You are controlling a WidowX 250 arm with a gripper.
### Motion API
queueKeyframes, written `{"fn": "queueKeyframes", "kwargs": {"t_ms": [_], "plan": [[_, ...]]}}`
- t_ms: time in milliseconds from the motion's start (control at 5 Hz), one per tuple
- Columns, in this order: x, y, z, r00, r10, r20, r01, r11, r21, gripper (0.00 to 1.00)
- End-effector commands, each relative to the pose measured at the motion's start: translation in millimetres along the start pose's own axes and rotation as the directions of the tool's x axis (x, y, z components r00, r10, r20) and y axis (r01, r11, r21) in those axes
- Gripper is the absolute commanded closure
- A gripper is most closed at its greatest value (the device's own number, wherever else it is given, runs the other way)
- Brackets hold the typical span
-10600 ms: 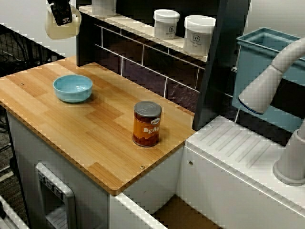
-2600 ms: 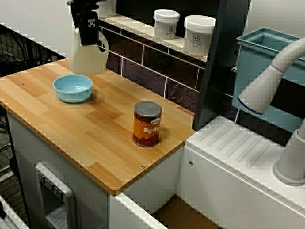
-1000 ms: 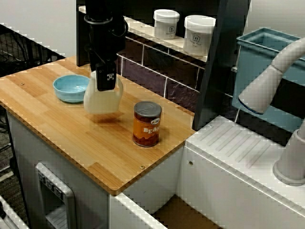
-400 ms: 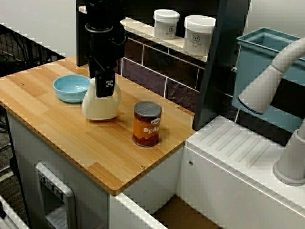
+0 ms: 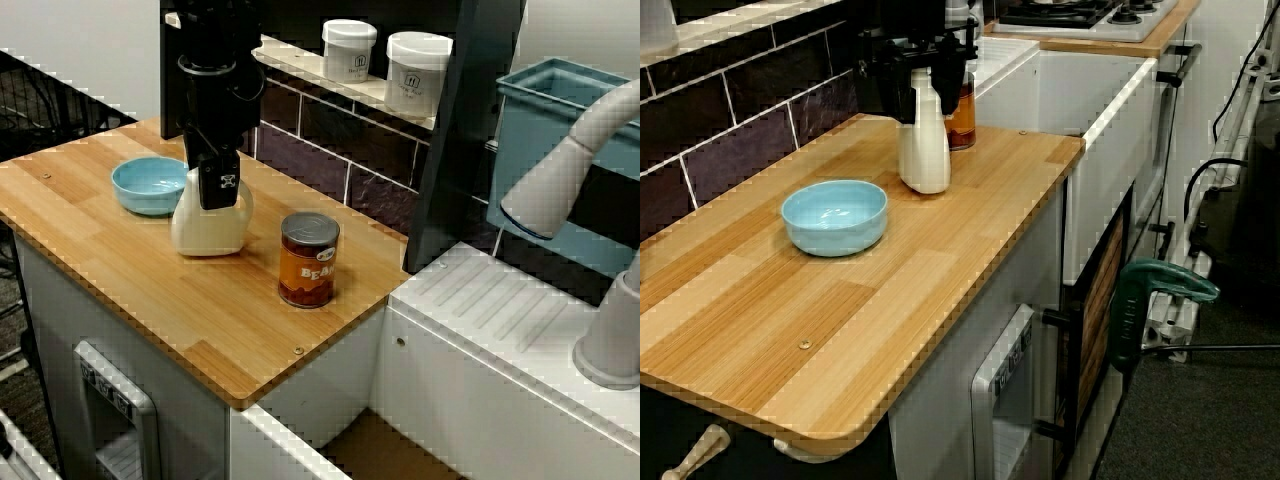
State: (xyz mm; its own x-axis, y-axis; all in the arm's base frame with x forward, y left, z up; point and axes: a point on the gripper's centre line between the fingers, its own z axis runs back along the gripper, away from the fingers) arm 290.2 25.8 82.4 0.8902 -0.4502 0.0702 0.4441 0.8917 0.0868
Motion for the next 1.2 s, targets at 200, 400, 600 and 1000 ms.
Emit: {"fn": "queueKeyframes", "kwargs": {"t_ms": [200, 400, 600, 1000], "plan": [[-2.0, 8, 15.0, 1.0, 0.004, 0.007, -0.004, 1.0, -0.001, 0.0], [-3.3, 11, 20.7, 1.0, 0.016, 0.018, -0.016, 1.0, -0.008, 0.0], [-5.3, 14, 36.9, 0.999, 0.025, 0.043, -0.024, 0.999, -0.035, 0.0], [-31.6, 42, 60.9, 0.99, 0.086, 0.108, -0.08, 0.995, -0.066, 0.0]]}}
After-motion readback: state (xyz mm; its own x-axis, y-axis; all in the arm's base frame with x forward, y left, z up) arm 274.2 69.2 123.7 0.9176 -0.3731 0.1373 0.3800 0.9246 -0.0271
